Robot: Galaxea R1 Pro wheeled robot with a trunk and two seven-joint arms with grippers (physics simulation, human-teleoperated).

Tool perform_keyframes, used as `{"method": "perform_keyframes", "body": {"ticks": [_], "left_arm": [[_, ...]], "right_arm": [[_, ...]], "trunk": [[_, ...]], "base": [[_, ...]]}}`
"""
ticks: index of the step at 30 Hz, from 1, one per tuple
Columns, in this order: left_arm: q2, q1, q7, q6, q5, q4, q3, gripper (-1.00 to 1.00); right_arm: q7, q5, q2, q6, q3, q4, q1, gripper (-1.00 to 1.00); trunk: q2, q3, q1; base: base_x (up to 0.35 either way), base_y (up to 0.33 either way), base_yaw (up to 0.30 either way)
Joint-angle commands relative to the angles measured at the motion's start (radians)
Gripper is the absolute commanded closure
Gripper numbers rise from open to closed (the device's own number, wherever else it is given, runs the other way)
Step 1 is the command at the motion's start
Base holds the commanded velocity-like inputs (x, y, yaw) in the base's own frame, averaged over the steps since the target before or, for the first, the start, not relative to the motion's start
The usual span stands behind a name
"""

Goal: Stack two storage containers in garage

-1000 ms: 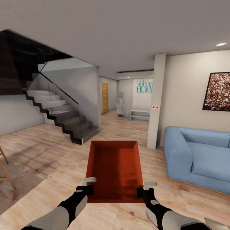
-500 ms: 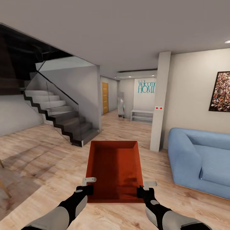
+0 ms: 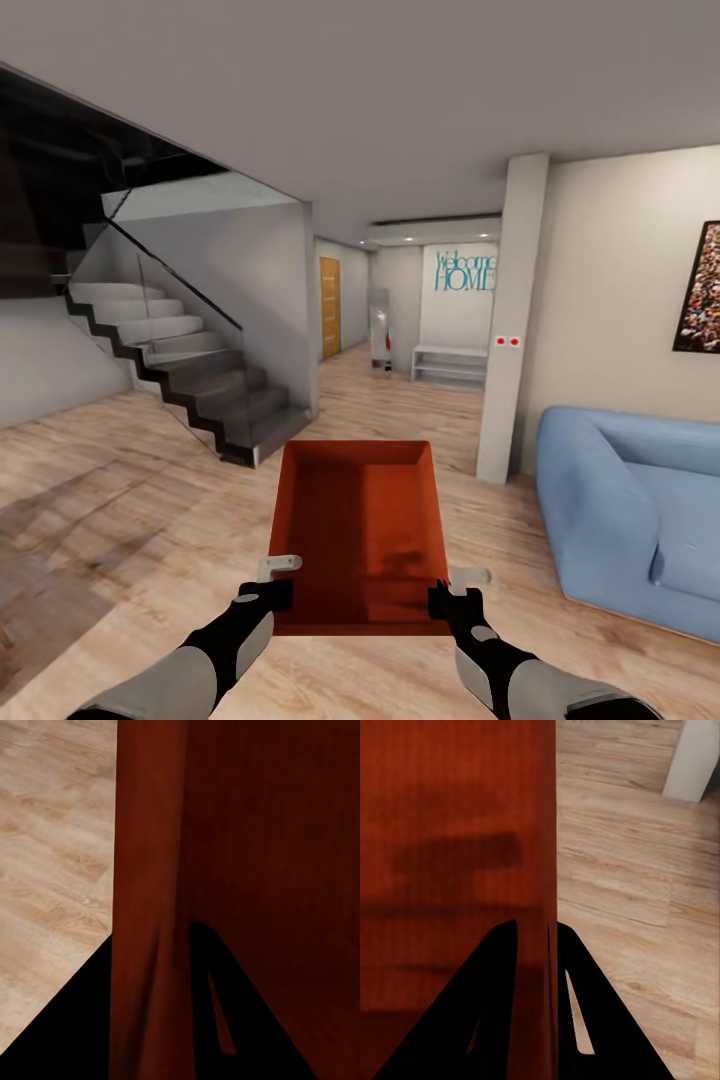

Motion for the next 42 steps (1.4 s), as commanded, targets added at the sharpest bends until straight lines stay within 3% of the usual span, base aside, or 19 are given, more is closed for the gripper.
{"method": "perform_keyframes", "body": {"ticks": [1,7,21,42], "left_arm": [[0.03,-0.001,0.015,-0.062,-0.012,-0.005,0.077,1.0],[0.031,-0.001,0.015,-0.061,-0.012,-0.005,0.077,1.0],[0.031,-0.001,0.015,-0.062,-0.012,-0.006,0.077,1.0],[0.031,-0.001,0.015,-0.062,-0.012,-0.007,0.077,1.0]], "right_arm": [[0.0,-0.015,0.0,-0.005,-0.009,0.005,0.001,1.0],[0.0,-0.015,0.001,-0.005,-0.009,0.005,0.001,1.0],[0.0,-0.014,0.0,-0.005,-0.009,0.005,0.001,1.0],[0.0,-0.015,0.0,-0.005,-0.009,0.005,0.001,1.0]], "trunk": [[0.0,0.0,0.001],[0.0,0.0,0.001],[0.0,0.0,0.001],[0.0,0.0,0.001]], "base": [[0.322,0.001,0.0],[0.322,0.0,-0.041],[0.322,0.0,-0.232],[0.322,0.0,-0.009]]}}
